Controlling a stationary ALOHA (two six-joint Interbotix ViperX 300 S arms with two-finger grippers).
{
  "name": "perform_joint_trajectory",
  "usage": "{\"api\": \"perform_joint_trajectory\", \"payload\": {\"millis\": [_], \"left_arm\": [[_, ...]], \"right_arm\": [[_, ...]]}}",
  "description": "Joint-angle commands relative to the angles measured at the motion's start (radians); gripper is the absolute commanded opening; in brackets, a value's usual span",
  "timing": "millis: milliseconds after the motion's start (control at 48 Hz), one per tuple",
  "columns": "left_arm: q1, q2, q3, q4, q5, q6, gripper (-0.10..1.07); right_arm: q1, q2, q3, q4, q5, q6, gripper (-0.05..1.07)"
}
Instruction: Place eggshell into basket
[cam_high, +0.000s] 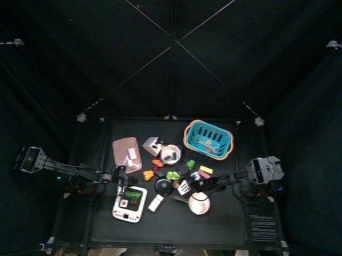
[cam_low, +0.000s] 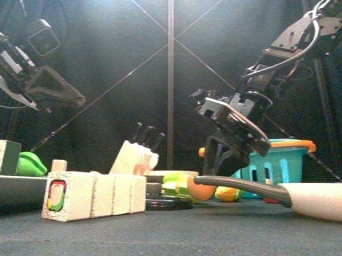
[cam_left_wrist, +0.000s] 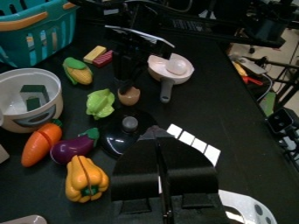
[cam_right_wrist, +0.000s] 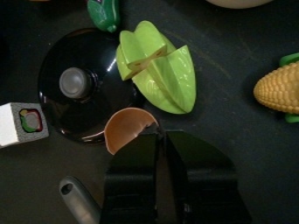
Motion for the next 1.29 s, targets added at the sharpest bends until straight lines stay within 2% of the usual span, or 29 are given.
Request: {"api": "perform_joint_trajectory", "payload": {"millis": [0,271,500,688,917,1062,1271], "left_arm": [[-0.002,0.002,-0.011,-0.006,-0.002,-0.002,0.12],[0.000,0.002,-0.012,-0.008,-0.002,0.000,0.12],[-0.002,0.002,-0.012,-0.006,-0.002,0.000,0.12],[-0.002,0.003,-0.011,-0.008,-0.002,0.000,0.12],[-0.002,0.003,-0.008,-0.008,-0.002,0.000,0.12],[0.000,0.003,-0.008,-0.008,-0.002,0.000,0.12],[0.005,0.011,-0.003,-0.008,-0.002,0.002,0.12]], "right_arm": [[0.000,-0.041,-0.011,-0.002,0.000,0.000,0.45],[-0.006,-0.137,-0.005,-0.014,0.018,-0.003,0.45],[-0.046,-0.336,0.032,-0.091,0.075,-0.003,0.45],[-0.170,-0.522,0.091,-0.137,0.166,-0.002,0.45],[-0.373,-0.664,0.210,-0.175,0.195,0.002,0.45],[-0.483,-0.684,0.268,-0.173,0.153,0.002,0.46],[-0.572,-0.667,0.299,-0.198,0.054,0.006,0.46]]}}
